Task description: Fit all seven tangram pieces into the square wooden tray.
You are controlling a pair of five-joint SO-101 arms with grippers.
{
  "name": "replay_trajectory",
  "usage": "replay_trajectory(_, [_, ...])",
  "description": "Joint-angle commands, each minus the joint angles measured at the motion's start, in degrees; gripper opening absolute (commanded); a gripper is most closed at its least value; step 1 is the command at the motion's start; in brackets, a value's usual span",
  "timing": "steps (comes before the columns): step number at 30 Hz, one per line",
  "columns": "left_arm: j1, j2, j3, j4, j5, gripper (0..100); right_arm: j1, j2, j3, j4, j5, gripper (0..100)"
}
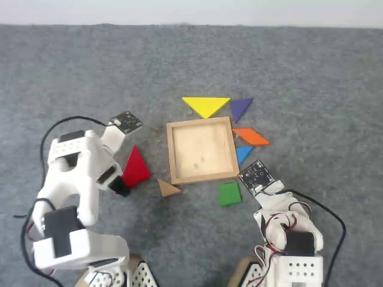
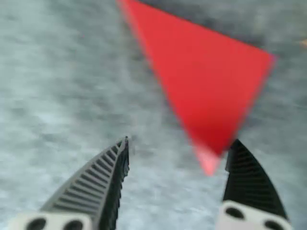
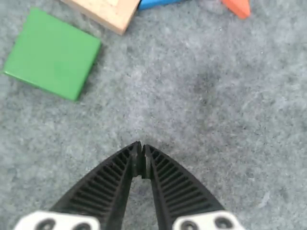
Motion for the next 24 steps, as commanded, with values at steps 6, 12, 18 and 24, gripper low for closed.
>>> replay_trajectory(6, [-4.5, -2.8, -2.2, -7.2, -5.1, 32, -0.3, -0.5, 1.0, 0.7, 0.7, 0.9])
replay_trajectory(12, [-4.2, -2.7, -3.2, -10.5, -2.3, 32, -0.3, -0.5, 1.0, 0.7, 0.7, 0.9])
replay_trajectory(18, [-4.4, -2.7, -3.3, -15.6, 15.3, 32, -0.3, -0.5, 1.0, 0.7, 0.7, 0.9])
replay_trajectory(24, [-3.2, -2.7, -3.6, -16.5, 27.6, 32, -0.3, -0.5, 1.0, 0.7, 0.7, 0.9])
